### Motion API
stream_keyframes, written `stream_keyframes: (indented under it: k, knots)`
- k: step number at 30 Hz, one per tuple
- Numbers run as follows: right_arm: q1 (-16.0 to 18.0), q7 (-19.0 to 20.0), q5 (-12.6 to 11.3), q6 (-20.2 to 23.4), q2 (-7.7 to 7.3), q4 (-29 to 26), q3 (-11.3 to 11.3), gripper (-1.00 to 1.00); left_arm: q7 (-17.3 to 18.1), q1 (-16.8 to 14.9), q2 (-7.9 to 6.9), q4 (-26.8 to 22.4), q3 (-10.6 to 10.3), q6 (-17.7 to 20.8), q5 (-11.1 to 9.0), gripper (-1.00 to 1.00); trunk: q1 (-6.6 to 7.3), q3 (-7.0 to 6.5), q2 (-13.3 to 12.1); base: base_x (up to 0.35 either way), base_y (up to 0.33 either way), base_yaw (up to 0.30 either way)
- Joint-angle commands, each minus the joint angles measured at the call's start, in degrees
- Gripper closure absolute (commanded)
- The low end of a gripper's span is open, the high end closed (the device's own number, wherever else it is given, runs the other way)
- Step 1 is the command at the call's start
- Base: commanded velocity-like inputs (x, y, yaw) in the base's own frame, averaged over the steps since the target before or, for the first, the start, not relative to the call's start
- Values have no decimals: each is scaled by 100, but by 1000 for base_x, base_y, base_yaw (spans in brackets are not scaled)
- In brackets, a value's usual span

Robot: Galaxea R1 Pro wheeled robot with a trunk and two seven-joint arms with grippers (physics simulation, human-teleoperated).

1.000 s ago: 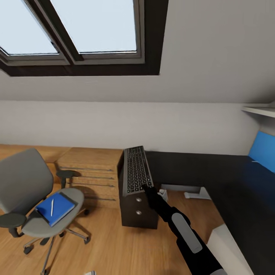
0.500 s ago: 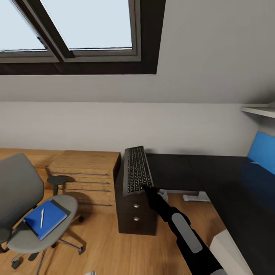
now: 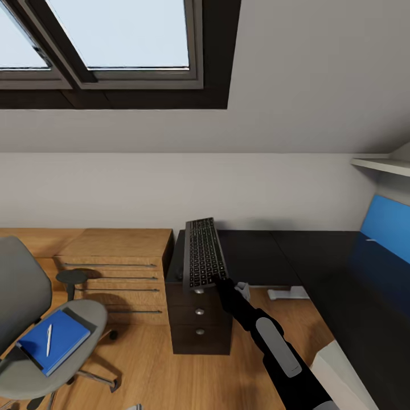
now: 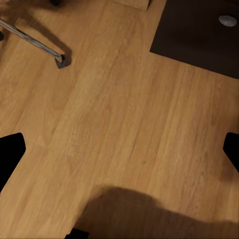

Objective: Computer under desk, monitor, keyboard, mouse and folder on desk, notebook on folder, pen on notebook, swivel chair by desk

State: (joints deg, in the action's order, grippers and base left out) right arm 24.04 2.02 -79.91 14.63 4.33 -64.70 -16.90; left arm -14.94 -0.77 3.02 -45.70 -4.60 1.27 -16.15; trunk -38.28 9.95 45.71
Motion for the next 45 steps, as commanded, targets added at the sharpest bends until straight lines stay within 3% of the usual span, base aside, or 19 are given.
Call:
stream_keyframes:
  k: [1, 13, 29, 45]
  knots:
    - [4, 19, -41, 19, -4, 1, 7, 100, -42, -3, -4, -9, -23, 13, -46, -100, -2, 9, 7, 176, 4, -1]
    - [1, 2, -24, -298, -11, 1, 12, 100, -43, -3, -3, -9, -23, 14, -47, -100, -2, 9, 7, 85, 103, -124]
    - [-5, -37, -18, -1395, 35, 48, -15, 100, -44, -3, -3, -9, -23, 13, -15, -100, -2, 9, 7, 104, 197, -263]
    - [-9, -151, -29, -1513, 43, 43, -32, 100, -44, -3, -3, -4, -23, 13, -16, -100, -2, 11, 7, -54, 264, -260]
